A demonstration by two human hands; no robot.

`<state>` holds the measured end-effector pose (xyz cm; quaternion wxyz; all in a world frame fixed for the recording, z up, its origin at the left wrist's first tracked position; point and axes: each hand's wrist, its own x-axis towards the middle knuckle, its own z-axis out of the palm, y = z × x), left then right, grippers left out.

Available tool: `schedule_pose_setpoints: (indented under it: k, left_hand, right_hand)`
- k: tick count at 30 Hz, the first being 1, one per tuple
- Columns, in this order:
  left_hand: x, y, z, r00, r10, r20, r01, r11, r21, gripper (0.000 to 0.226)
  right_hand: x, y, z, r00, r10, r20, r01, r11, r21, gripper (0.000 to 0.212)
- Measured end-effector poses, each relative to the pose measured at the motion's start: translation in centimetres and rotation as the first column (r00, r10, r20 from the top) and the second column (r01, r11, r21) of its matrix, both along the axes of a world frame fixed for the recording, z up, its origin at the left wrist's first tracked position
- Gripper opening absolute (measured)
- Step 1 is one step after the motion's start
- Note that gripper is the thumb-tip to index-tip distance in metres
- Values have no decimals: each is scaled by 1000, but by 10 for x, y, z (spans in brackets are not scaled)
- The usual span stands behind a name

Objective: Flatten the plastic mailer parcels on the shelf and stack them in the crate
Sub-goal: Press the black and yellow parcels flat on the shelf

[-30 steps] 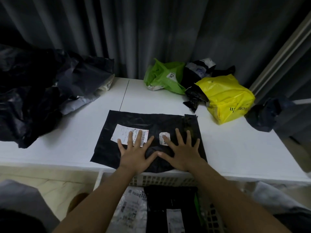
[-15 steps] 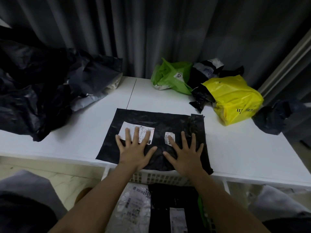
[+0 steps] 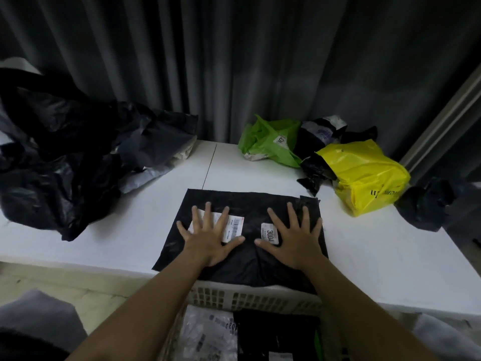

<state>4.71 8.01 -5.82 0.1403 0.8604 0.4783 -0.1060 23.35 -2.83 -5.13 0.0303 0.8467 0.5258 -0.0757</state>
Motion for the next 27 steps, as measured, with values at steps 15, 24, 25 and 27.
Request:
schedule_pose_setpoints:
  k: [15,24,25,27]
  left_hand:
    - [42,40,-30,997,-48,-58,49,999,9,87]
    - [45,38,-21,985,-35,-167,33,999,-17,88]
    - [47,38,-16,979,-36,-201,34,999,-11,88]
    - [51,36,-5,963,-48,-265,56,998,24,87]
  right_hand:
    - [11,41,-35,997,31,-70,-34,998,-44,87]
    - [15,45,-29,984,29,-175,-52,991,-125,87]
    - [18,45,-24,979,37,-203,-66,988,-138,86]
    - [23,43,-12,965,54,-256,-90,987,-131,81]
